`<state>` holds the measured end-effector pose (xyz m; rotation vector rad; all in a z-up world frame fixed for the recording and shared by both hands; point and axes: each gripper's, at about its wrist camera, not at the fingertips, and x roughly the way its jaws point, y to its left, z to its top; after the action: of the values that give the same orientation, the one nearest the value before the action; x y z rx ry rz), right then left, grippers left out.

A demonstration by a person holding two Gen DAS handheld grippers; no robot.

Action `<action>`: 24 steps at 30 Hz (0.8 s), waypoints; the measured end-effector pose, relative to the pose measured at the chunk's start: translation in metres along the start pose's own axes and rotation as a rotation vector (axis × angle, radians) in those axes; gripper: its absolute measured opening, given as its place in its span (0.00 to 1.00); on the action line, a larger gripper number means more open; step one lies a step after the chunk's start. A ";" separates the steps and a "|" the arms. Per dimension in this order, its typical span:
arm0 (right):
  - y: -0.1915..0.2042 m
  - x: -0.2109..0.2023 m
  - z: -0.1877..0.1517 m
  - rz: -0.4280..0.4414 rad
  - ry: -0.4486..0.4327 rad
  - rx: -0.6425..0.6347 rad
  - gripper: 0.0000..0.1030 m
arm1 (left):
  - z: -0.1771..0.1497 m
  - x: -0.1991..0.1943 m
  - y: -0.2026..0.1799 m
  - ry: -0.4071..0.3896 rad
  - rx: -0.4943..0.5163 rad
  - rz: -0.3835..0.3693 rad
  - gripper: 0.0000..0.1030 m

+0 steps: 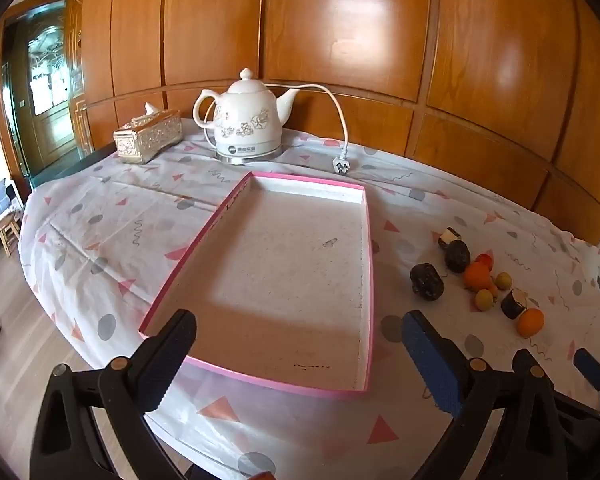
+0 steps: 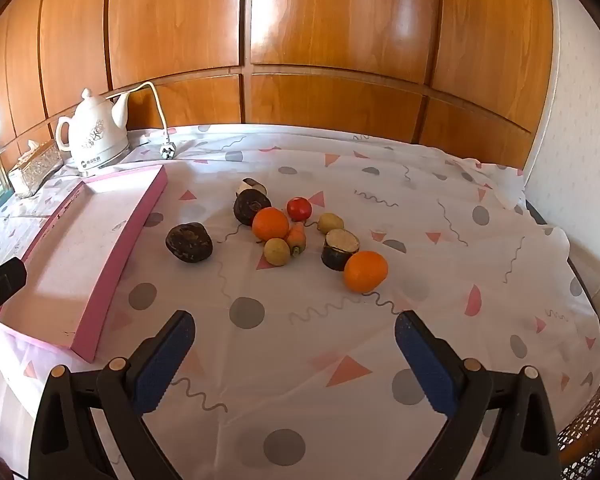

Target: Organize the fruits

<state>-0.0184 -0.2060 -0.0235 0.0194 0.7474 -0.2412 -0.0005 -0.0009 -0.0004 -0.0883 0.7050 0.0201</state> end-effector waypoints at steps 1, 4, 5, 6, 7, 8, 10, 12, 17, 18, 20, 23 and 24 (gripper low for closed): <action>0.000 0.000 0.000 -0.003 0.002 -0.005 0.98 | 0.000 0.000 -0.001 0.002 0.008 -0.004 1.00; 0.002 -0.004 0.000 -0.009 -0.008 -0.014 0.98 | -0.005 -0.006 0.008 -0.011 -0.010 -0.040 1.00; 0.002 -0.003 0.001 -0.006 -0.008 -0.012 0.98 | -0.003 0.000 0.008 -0.002 -0.030 -0.036 1.00; 0.000 -0.002 0.000 0.006 -0.007 -0.001 0.98 | -0.003 0.000 0.011 0.003 -0.027 -0.037 1.00; 0.002 -0.002 0.001 0.001 -0.005 -0.001 0.98 | -0.003 0.005 0.014 0.005 -0.020 -0.028 1.00; 0.001 -0.001 0.001 0.003 -0.004 -0.001 0.98 | -0.003 0.005 0.016 0.004 -0.018 -0.029 1.00; 0.000 -0.001 0.003 0.003 -0.007 0.000 0.98 | -0.001 0.005 0.003 0.013 -0.004 -0.005 1.00; -0.001 -0.002 0.003 0.003 -0.013 0.000 0.98 | -0.002 0.007 0.006 0.020 -0.020 -0.020 1.00; 0.000 -0.001 0.002 0.007 -0.013 -0.005 0.98 | 0.000 0.008 0.014 0.034 -0.071 -0.040 1.00; 0.000 -0.001 0.002 0.007 -0.014 -0.006 0.98 | -0.001 0.008 0.014 0.037 -0.071 -0.036 1.00; 0.000 -0.001 0.001 0.011 -0.020 -0.004 0.98 | -0.001 0.010 0.013 0.044 -0.068 -0.033 1.00; -0.002 0.000 0.001 0.016 -0.021 0.003 0.98 | -0.002 0.011 0.013 0.042 -0.064 -0.030 1.00; -0.002 0.000 0.001 0.016 -0.019 0.006 0.98 | -0.001 0.011 0.013 0.040 -0.065 -0.031 1.00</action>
<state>-0.0181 -0.2084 -0.0226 0.0290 0.7269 -0.2279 0.0060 0.0118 -0.0092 -0.1623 0.7426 0.0114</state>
